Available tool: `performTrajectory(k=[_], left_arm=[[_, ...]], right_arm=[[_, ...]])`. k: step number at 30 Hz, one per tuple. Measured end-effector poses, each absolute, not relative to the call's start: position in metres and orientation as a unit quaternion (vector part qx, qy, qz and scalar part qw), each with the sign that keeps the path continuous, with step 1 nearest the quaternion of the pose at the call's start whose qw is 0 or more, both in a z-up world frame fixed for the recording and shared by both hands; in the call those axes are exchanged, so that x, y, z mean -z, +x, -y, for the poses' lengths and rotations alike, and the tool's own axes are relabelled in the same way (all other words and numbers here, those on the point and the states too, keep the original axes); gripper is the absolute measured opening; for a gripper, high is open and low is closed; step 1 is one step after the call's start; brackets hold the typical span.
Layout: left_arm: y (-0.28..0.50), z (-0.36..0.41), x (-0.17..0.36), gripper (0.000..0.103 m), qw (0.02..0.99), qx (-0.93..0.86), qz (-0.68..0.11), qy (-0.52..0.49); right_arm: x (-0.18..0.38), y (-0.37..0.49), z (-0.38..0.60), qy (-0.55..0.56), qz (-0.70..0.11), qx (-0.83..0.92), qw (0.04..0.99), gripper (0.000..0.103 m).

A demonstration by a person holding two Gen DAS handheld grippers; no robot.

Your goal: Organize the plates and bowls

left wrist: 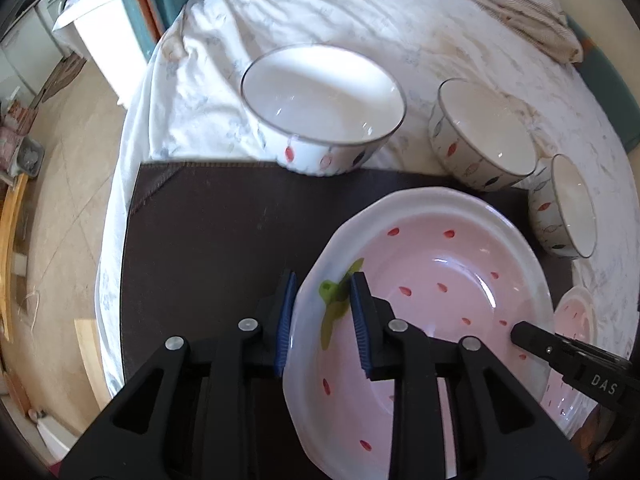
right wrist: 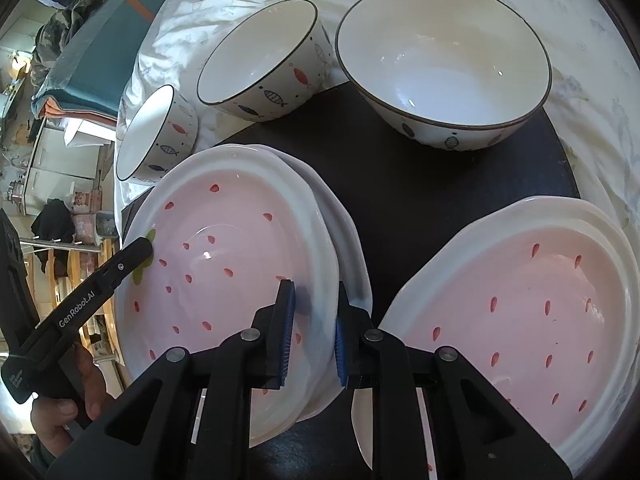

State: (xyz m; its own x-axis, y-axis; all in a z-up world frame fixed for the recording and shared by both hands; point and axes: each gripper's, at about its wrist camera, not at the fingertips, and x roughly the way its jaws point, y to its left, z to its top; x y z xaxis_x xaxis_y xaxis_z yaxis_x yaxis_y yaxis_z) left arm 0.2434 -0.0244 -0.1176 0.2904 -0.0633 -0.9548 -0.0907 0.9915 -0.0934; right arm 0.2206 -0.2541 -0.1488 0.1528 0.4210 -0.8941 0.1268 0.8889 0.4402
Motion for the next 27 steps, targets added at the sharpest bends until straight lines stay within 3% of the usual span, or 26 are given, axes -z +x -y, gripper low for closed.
performTrajectory(k=[25,27], left_arm=[[0.239,0.040,0.124,0.033,0.798,-0.005,-0.602,0.003],[0.238,0.038,0.126,0.039,0.794,-0.001,-0.608,-0.013]], right_arm=[[0.147,0.219,0.256,0.205,-0.623,-0.094,0.749,0.020],[0.147,0.219,0.257,0.208,-0.623,-0.094,0.748,0.020]])
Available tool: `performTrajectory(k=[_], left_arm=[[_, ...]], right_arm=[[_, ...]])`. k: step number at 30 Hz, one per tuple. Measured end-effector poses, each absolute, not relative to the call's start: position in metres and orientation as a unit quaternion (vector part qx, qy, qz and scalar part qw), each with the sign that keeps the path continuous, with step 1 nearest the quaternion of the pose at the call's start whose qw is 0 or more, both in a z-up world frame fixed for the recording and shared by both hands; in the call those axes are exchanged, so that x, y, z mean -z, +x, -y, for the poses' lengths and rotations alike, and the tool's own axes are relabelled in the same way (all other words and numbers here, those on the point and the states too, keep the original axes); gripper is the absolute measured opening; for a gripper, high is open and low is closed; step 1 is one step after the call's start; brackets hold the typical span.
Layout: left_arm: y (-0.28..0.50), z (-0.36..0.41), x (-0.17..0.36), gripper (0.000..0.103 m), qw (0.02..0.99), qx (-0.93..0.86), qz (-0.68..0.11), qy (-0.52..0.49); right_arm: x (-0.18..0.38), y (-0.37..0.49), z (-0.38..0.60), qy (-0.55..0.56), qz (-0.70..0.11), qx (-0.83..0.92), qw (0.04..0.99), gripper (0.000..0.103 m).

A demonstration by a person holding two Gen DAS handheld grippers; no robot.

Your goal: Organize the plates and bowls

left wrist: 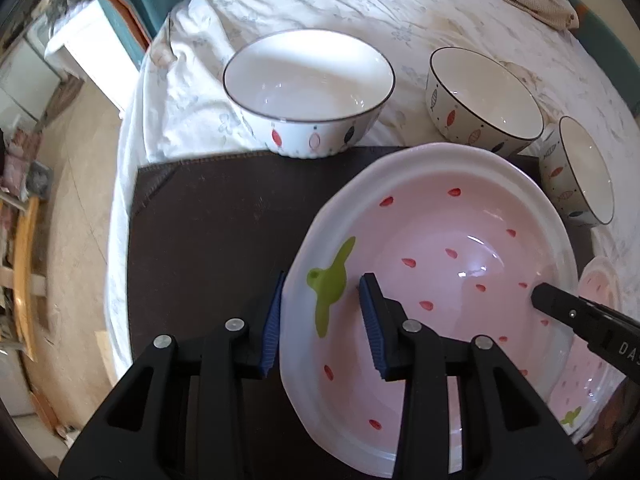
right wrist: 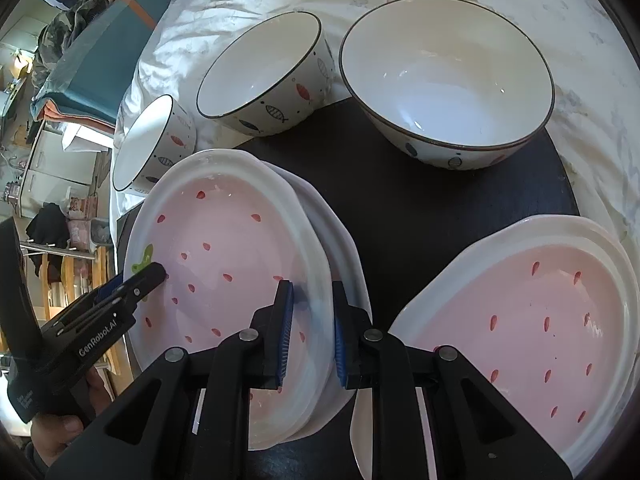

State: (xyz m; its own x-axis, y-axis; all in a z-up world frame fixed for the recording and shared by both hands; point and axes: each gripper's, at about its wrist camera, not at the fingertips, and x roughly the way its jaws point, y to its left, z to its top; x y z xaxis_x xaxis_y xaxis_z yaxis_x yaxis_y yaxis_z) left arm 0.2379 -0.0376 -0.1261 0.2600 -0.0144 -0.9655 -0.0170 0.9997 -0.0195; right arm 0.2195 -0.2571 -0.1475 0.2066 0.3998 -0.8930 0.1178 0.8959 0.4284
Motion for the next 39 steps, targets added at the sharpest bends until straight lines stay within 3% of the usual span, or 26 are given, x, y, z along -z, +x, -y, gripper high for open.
performTrajectory(k=[1,3,14,18,24,28,39], left_arm=[[0.237,0.036,0.129,0.048,0.788,0.002,-0.616,-0.021],[0.235,0.034,0.129,0.054,0.786,-0.009,-0.618,-0.018],[0.223,0.027,0.129,0.063,0.786,-0.026,-0.617,-0.001],[0.224,0.026,0.131,0.074,0.787,-0.033,-0.617,0.009],[0.227,0.023,0.133,0.076,0.783,-0.030,-0.621,0.000],[0.226,0.023,0.135,0.082,0.787,-0.034,-0.616,0.015],[0.224,0.021,0.137,0.084,0.779,-0.040,-0.626,-0.004]], right_arm=[[0.147,0.219,0.257,0.207,-0.622,-0.095,0.749,0.020],[0.147,0.219,0.258,0.207,-0.621,-0.096,0.750,0.020],[0.142,0.221,0.254,0.185,-0.626,-0.093,0.752,0.020],[0.133,0.223,0.245,0.124,-0.622,-0.087,0.768,0.022],[0.132,0.225,0.243,0.105,-0.633,-0.089,0.762,0.021],[0.130,0.226,0.235,0.070,-0.641,-0.097,0.758,0.024],[0.115,0.225,0.240,0.046,-0.632,-0.082,0.769,0.027]])
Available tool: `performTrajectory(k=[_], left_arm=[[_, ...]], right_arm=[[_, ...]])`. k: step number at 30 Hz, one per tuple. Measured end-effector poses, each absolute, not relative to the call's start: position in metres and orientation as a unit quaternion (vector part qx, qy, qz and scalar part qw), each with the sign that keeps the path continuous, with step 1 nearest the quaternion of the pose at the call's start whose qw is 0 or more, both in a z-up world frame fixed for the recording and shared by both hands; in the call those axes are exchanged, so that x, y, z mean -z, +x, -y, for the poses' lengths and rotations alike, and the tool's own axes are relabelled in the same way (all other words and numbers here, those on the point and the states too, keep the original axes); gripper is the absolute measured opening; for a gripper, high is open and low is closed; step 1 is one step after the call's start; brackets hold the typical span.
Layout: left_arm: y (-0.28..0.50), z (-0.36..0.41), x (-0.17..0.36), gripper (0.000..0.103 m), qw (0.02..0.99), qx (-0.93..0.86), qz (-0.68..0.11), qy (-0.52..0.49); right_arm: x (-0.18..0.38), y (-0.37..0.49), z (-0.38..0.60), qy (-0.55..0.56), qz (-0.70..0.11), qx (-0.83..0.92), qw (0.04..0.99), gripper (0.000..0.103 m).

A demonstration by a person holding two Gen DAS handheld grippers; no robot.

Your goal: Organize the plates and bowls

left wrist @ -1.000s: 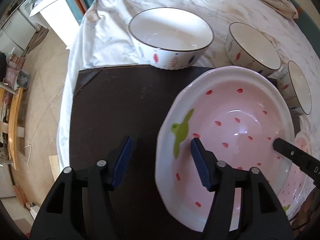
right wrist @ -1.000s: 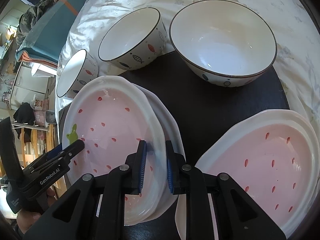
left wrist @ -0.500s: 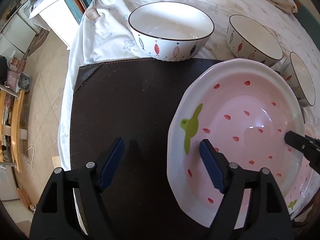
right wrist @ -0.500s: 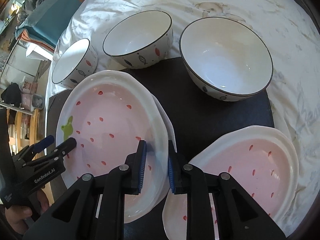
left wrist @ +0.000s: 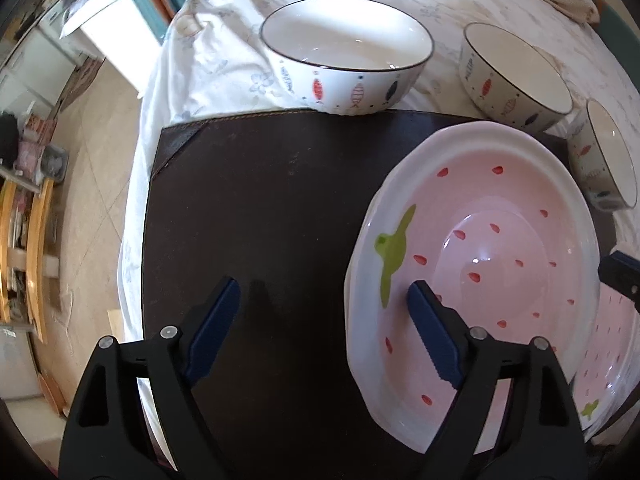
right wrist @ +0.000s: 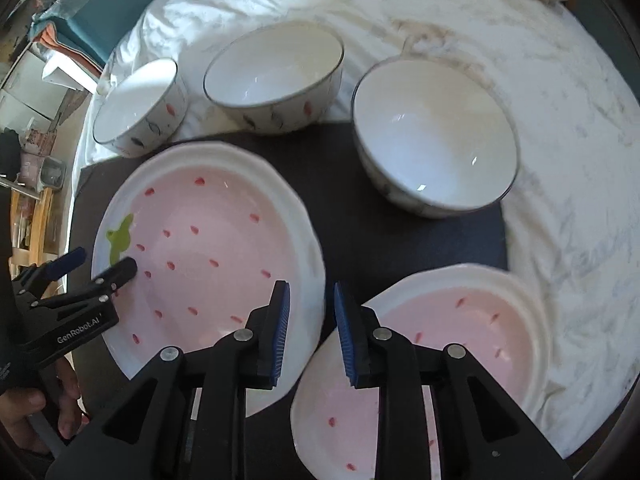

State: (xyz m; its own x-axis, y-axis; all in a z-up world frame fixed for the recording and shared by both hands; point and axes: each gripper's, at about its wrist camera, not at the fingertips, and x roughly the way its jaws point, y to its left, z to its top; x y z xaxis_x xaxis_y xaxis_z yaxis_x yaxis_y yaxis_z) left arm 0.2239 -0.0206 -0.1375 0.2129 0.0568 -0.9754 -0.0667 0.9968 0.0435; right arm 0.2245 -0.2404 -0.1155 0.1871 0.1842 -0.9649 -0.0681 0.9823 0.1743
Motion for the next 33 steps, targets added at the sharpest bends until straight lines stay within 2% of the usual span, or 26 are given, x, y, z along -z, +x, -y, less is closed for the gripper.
performTrajectory(k=[4,6,7,8,15,17,19,22,24,29,30,31,33], left_arm=[[0.224,0.021,0.123,0.084,0.789,-0.025,-0.613,-0.017],[0.224,0.019,0.114,0.084,0.795,-0.014,-0.606,-0.033],[0.224,0.016,0.110,0.084,0.793,-0.005,-0.607,-0.049],[0.227,0.011,0.110,0.084,0.791,0.006,-0.609,-0.063],[0.227,-0.007,0.131,0.081,0.759,0.040,-0.632,-0.150],[0.226,-0.014,0.139,0.075,0.754,0.036,-0.638,-0.155],[0.226,-0.017,0.146,0.064,0.744,0.040,-0.646,-0.167],[0.228,-0.016,0.147,0.057,0.745,0.051,-0.642,-0.175],[0.230,-0.013,0.150,0.054,0.736,0.068,-0.648,-0.184],[0.231,-0.008,0.150,0.052,0.739,0.067,-0.646,-0.177],[0.232,-0.007,0.151,0.035,0.736,0.074,-0.648,-0.182],[0.232,-0.005,0.154,0.027,0.725,0.083,-0.657,-0.187],[0.232,-0.005,0.152,0.027,0.728,0.082,-0.656,-0.183]], right_arm=[[0.097,0.226,0.257,0.098,-0.593,-0.089,0.795,0.027],[0.092,0.227,0.268,0.138,-0.577,-0.102,0.799,0.052],[0.091,0.228,0.273,0.158,-0.571,-0.109,0.798,0.069],[0.092,0.229,0.276,0.170,-0.569,-0.116,0.796,0.072],[0.124,0.244,0.296,0.229,-0.591,-0.138,0.761,0.072],[0.134,0.249,0.299,0.235,-0.599,-0.138,0.753,0.072],[0.137,0.249,0.299,0.228,-0.605,-0.136,0.750,0.072],[0.150,0.252,0.290,0.216,-0.622,-0.148,0.738,0.072],[0.155,0.254,0.283,0.212,-0.629,-0.154,0.732,0.068],[0.162,0.257,0.268,0.194,-0.638,-0.165,0.727,0.049],[0.165,0.256,0.264,0.188,-0.644,-0.167,0.723,0.046],[0.167,0.256,0.260,0.182,-0.650,-0.166,0.719,0.040],[0.171,0.254,0.255,0.160,-0.661,-0.158,0.716,0.036]])
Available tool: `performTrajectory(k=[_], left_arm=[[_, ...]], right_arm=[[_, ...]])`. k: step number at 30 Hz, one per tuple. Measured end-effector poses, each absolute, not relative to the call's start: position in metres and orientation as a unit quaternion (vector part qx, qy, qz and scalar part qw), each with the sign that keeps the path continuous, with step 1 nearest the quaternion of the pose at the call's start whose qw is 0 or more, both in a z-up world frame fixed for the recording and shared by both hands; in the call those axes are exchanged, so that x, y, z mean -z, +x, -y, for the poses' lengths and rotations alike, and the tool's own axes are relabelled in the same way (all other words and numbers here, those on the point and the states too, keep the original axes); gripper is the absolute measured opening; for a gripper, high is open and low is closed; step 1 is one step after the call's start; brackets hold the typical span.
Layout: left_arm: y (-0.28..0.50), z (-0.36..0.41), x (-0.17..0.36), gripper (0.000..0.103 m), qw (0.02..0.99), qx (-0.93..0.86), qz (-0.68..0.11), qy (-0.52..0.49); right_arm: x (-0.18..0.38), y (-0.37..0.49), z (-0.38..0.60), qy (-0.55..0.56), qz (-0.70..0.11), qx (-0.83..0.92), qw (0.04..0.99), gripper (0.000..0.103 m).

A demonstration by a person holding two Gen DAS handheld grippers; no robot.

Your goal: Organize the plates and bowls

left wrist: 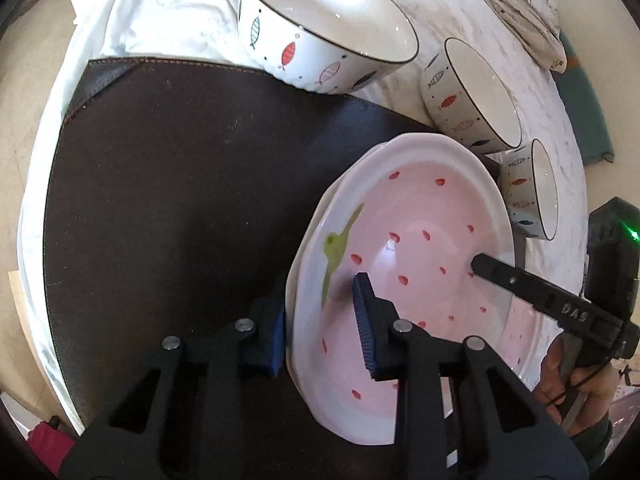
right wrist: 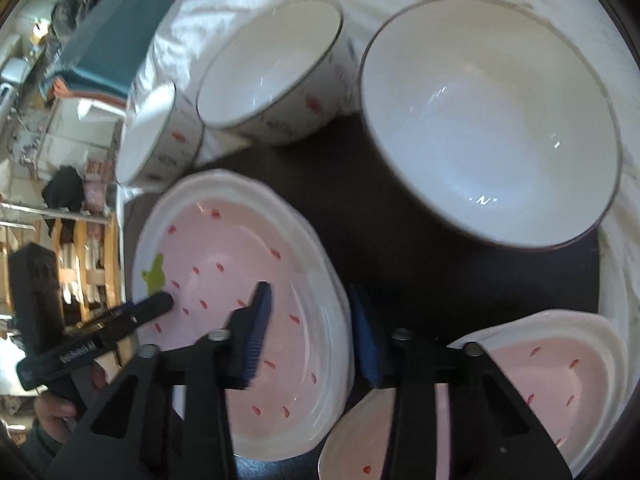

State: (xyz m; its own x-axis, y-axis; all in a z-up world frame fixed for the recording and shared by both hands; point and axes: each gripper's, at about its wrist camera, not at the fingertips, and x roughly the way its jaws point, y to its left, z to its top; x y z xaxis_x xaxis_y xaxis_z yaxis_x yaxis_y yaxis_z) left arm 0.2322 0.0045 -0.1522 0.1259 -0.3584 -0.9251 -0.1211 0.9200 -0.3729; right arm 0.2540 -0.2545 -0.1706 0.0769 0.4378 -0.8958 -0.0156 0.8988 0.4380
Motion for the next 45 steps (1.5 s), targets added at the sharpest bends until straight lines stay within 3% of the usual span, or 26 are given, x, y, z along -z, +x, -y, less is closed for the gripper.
performTrajectory(k=[23,32,41,42,45], left_arm=[[0.163,-0.019,0.136,0.028,0.741,0.066,-0.664,-0.073],[0.116,-0.022,0.133,0.028,0.737,0.073,-0.669,-0.060],[0.118,-0.005,0.130,0.029,0.742,0.057,-0.667,-0.040],[0.117,0.000,0.127,0.033,0.746,0.059,-0.663,-0.026],[0.110,0.003,0.115,0.068,0.758,0.053,-0.650,-0.011]], right_arm=[[0.161,0.180,0.200,0.049,-0.676,-0.188,0.711,0.034],[0.161,0.136,0.199,0.051,-0.681,-0.180,0.708,0.034],[0.162,0.132,0.203,0.064,-0.687,-0.177,0.702,0.037],[0.161,0.132,0.204,0.063,-0.688,-0.180,0.700,0.037],[0.150,0.131,0.217,0.083,-0.683,-0.190,0.701,0.046]])
